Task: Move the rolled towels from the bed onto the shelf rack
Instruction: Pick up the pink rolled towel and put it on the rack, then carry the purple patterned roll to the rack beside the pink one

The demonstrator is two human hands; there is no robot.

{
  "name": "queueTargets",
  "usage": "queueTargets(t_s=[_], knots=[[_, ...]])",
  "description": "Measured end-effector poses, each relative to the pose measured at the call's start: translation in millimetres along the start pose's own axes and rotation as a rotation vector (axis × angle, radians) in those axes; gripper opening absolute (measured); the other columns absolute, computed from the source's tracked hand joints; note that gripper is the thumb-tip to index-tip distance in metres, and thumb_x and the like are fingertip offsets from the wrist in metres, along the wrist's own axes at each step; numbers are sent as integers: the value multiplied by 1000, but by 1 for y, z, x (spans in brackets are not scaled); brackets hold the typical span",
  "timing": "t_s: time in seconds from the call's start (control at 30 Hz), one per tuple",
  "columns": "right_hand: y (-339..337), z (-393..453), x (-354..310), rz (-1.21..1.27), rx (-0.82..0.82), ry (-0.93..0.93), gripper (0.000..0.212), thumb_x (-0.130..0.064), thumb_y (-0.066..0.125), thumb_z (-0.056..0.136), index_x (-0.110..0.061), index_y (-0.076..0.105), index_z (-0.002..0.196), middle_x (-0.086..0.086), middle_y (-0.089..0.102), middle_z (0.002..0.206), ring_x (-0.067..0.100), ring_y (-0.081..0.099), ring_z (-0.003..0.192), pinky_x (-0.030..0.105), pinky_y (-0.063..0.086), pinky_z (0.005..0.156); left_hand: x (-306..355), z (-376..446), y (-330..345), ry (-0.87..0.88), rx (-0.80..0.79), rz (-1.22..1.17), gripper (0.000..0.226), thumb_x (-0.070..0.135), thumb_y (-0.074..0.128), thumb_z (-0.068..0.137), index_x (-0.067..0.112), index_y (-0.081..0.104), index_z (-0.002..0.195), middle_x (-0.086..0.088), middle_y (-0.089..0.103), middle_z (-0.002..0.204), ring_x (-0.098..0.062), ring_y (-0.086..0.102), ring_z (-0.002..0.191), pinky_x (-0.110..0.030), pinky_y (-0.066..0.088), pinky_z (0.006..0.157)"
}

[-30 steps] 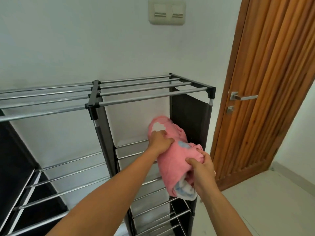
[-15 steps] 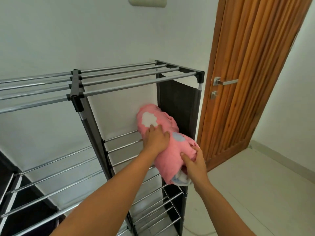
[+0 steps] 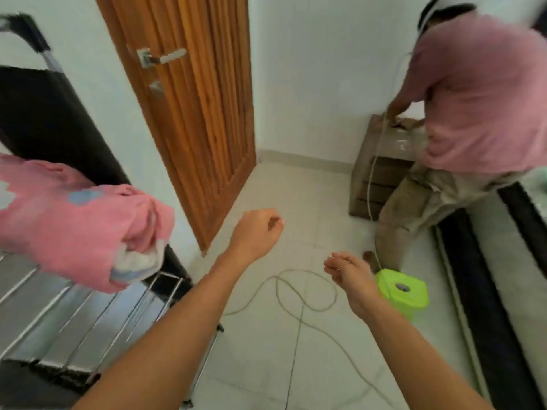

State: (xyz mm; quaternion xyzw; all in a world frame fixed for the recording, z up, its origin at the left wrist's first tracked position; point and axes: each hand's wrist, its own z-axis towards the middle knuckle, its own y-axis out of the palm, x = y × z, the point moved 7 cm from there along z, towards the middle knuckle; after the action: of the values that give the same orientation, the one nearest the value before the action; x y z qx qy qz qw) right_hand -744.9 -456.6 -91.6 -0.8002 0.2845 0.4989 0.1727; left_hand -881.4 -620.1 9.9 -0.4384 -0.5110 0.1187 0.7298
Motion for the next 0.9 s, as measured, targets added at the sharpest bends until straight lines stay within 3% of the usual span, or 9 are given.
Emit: queueTargets(t_s=[0.13, 0.23, 0.33, 0.47, 0.57, 0.67, 0.8, 0.9], knots=[[-164, -46, 21, 220, 272, 28, 16, -3, 52, 90, -12, 57, 79, 5, 60, 76, 14, 55, 68, 23, 40, 64, 93, 8, 125, 174, -270, 40, 18, 25, 56, 83, 16, 72, 87, -7, 75, 86, -28, 68, 86, -31, 51, 75], [-278, -110, 54, 438, 473, 46, 16, -6, 49, 93, -11, 58, 81, 8, 61, 79, 17, 58, 74, 27, 42, 72, 195, -15, 210, 329, -405, 36, 17, 23, 58, 87, 14, 72, 87, -10, 74, 85, -29, 67, 86, -30, 47, 72], [-380, -188, 99, 613, 649, 84, 9, -12, 50, 94, -9, 59, 96, 10, 64, 90, 20, 62, 83, 33, 44, 85, 306, -75, 299, 501, -548, 0, 22, 27, 57, 90, 10, 71, 83, -12, 73, 83, -29, 66, 85, -29, 39, 67], [-488, -296, 145, 808, 880, 74, 12, -13, 50, 94, -7, 58, 102, 11, 63, 96, 22, 60, 88, 37, 44, 93, 431, -196, 411, 695, -845, -10, 27, 33, 55, 92, 11, 69, 87, -10, 72, 86, -26, 65, 86, -28, 42, 71], [-546, -372, 171, 959, 1037, -14, 17, -13, 46, 96, -7, 55, 109, 12, 63, 100, 23, 60, 91, 38, 43, 96, 507, -286, 463, 838, -1049, 19, 29, 35, 53, 92, 10, 66, 86, -3, 65, 83, -19, 59, 82, -27, 40, 70], [-584, -423, 197, 1111, 1172, -103, 23, -14, 45, 96, -6, 53, 116, 12, 61, 97, 22, 58, 87, 38, 40, 94, 564, -354, 501, 940, -1182, 45, 29, 33, 55, 92, 7, 67, 89, -9, 65, 83, -19, 56, 79, -25, 37, 68], [-615, -455, 224, 1237, 1272, -123, 22, -13, 47, 95, -6, 53, 115, 14, 61, 97, 23, 57, 83, 38, 42, 92, 621, -409, 550, 1036, -1256, 79, 29, 33, 56, 91, 9, 69, 97, -7, 68, 90, -19, 60, 84, -28, 44, 74], [-646, -457, 236, 1262, 1317, -108, 22, -13, 52, 93, -4, 55, 113, 14, 63, 95, 24, 59, 83, 34, 48, 77, 663, -425, 589, 1050, -1250, 67, 26, 30, 58, 90, 9, 69, 99, -11, 72, 100, -24, 64, 94, -24, 42, 75]])
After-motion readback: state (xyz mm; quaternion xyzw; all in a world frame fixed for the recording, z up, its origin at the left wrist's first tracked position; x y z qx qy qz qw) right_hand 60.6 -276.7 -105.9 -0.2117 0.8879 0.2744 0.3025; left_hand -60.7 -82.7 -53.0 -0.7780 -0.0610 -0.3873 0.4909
